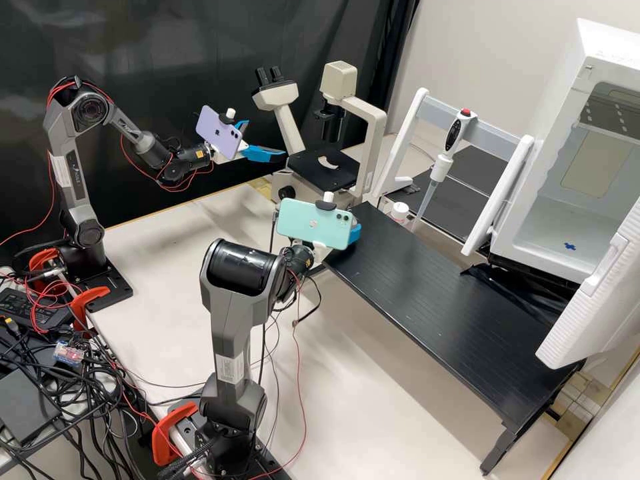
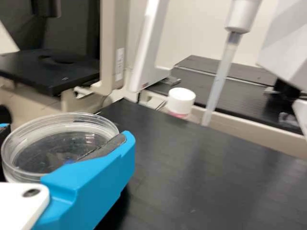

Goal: Move the petri dish to the bench

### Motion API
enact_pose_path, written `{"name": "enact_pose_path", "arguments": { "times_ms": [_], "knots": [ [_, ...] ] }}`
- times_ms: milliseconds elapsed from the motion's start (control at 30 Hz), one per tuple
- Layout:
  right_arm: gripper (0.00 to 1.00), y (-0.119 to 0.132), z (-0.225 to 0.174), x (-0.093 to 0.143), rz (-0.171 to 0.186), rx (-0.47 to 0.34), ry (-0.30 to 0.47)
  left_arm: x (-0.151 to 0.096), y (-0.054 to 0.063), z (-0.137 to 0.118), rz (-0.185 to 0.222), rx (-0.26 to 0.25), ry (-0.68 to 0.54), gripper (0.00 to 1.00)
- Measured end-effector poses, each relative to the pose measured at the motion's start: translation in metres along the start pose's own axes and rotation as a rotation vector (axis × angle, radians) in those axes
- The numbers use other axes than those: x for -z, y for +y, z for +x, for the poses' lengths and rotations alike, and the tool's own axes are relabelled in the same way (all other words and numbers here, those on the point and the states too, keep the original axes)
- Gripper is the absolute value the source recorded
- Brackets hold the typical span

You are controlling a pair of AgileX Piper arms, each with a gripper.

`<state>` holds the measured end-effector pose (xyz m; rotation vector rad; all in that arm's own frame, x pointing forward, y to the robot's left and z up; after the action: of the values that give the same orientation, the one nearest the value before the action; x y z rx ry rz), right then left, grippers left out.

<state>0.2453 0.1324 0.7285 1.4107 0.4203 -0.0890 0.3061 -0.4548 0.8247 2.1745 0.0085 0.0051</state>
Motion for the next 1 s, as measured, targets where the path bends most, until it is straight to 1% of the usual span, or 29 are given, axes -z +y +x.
{"name": "enact_pose_path", "arguments": {
  "times_ms": [233,567,900,933,1000],
  "knots": [
    [0.00,0.000,0.000,-0.001,-0.002,-0.014,0.005,0.000,0.000,0.000,0.000,0.000,0.000,1.00],
    [0.00,0.006,-0.001,-0.014,-0.003,-0.042,-0.034,0.000,0.000,0.000,0.000,0.000,0.000,1.00],
    [0.00,0.011,-0.008,-0.008,0.000,-0.061,-0.008,0.000,0.000,0.000,0.000,0.000,0.000,1.00],
    [1.00,0.010,-0.009,-0.007,0.000,-0.058,-0.004,0.000,0.000,0.000,0.000,0.000,0.000,1.00],
    [1.00,0.008,-0.010,-0.006,-0.004,-0.049,0.000,0.000,0.000,0.000,0.000,0.000,0.000,1.00]
  ]
}}
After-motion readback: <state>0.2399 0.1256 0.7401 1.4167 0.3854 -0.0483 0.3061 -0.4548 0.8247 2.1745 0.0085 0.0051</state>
